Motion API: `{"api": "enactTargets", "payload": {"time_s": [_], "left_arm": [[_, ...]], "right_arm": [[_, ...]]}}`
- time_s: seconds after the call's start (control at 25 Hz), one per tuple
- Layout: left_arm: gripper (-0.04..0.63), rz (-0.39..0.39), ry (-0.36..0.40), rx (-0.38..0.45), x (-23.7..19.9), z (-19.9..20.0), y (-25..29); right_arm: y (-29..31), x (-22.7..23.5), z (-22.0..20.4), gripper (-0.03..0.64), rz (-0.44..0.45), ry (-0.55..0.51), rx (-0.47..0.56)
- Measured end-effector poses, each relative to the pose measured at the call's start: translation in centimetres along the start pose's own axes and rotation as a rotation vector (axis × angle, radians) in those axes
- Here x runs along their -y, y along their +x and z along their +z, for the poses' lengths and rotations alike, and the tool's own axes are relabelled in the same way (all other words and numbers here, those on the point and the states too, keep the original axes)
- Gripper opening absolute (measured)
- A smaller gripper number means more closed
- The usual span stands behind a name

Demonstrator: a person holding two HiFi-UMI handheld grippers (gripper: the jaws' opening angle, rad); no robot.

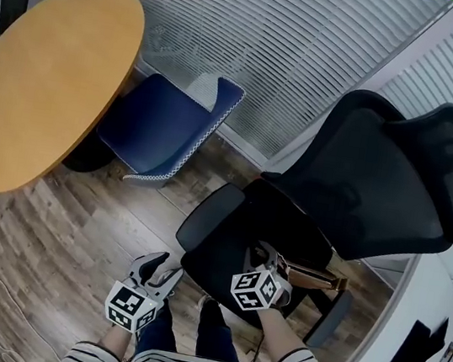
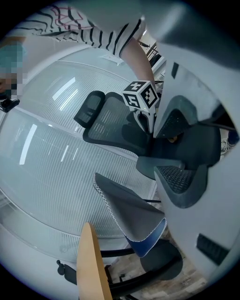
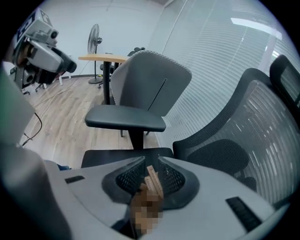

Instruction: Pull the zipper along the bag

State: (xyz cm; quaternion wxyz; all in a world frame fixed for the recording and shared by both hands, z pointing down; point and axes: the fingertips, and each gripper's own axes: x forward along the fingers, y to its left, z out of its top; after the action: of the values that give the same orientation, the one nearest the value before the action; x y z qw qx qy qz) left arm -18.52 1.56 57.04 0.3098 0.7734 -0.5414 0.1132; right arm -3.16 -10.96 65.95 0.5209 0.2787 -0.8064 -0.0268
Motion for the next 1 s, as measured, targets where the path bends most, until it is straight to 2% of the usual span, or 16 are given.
{"api": "enactTargets", "payload": {"time_s": [0.4,0.64,1.0], "left_arm": [[0.164,-0.052,0.025,-0.024,1.4,0.4,1.5],[0.163,-0.075,0.047,-0.047,2.4,0.4,2.2],[0.163,-0.133,0.081,-0.091,5.0,0.2,4.4]], "right_arm": [[-2.2,1.9,0.5,0.094,-0.037,0.221,0.110],[-4.3,4.3,-1.0,0.094,-0.088,0.479,0.194],[-5.3,4.7,-4.1,0.094,-0.091,0.598,0.248]]}}
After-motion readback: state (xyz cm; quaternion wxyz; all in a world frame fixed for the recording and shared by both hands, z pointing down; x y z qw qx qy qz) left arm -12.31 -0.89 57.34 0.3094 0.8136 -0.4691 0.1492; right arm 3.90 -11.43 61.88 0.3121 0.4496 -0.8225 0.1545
